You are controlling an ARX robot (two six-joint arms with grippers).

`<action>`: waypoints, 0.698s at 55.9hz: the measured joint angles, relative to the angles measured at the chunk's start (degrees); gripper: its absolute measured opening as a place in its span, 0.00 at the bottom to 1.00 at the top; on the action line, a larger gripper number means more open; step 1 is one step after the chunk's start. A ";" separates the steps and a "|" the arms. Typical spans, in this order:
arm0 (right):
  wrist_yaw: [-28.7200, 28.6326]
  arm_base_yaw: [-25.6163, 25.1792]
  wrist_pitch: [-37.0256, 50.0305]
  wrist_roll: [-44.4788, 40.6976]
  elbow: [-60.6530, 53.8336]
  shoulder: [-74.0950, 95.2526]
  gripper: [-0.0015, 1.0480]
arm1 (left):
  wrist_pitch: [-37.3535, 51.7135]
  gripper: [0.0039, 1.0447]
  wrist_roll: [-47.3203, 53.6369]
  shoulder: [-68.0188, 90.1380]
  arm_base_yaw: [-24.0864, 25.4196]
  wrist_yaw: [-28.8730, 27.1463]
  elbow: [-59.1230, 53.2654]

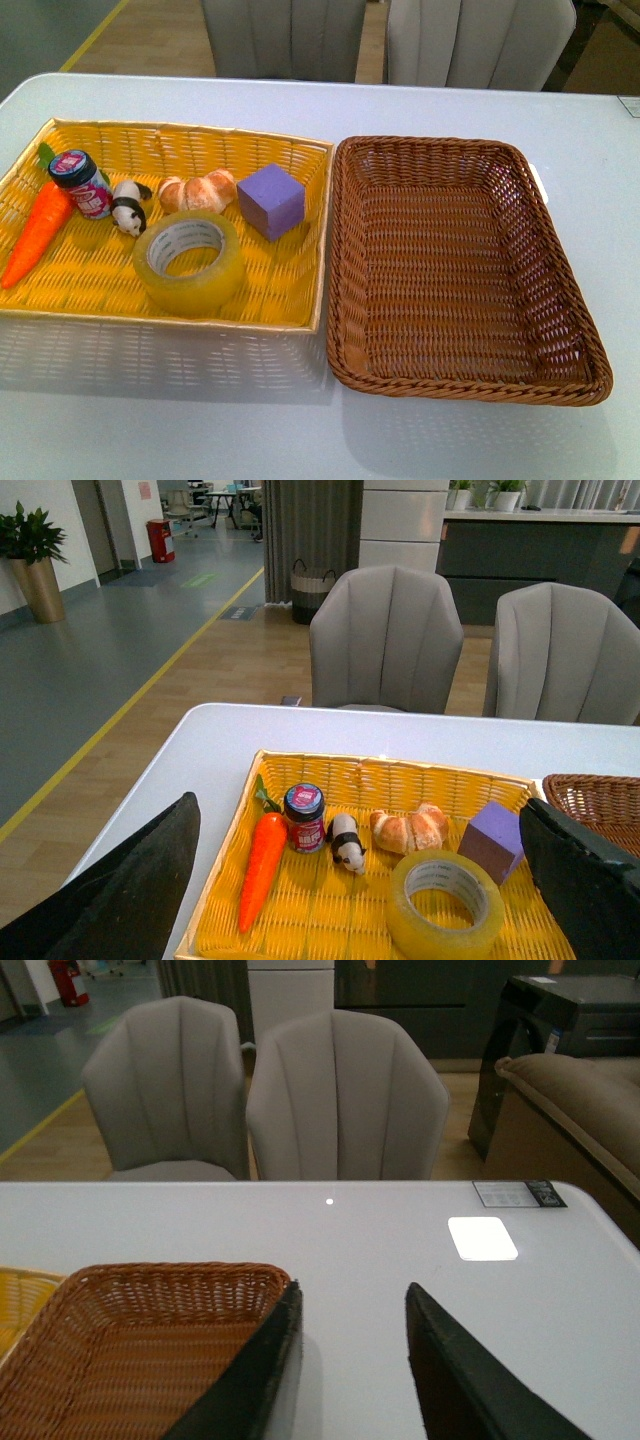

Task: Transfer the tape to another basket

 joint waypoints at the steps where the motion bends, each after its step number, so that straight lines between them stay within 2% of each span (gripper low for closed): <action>1: 0.11 0.20 -0.37 -0.02 -0.55 -1.01 0.16 | 0.00 0.92 -0.02 0.00 0.00 0.00 0.00; 5: 0.76 0.87 -2.16 -0.13 -2.86 -5.31 0.01 | 0.00 0.92 -0.02 0.00 0.00 0.00 0.00; 8: 4.22 2.95 -4.15 -0.17 -4.66 -8.94 0.02 | 0.00 0.92 -0.02 0.00 0.00 -0.02 0.00; 12: 4.31 4.66 -7.26 -0.20 -6.78 -14.03 0.02 | 0.00 0.92 -0.02 0.00 0.00 0.00 0.00; 39: 4.76 4.76 -24.61 -0.20 -11.04 -36.33 0.02 | 0.00 0.92 -0.02 0.00 0.00 0.00 0.00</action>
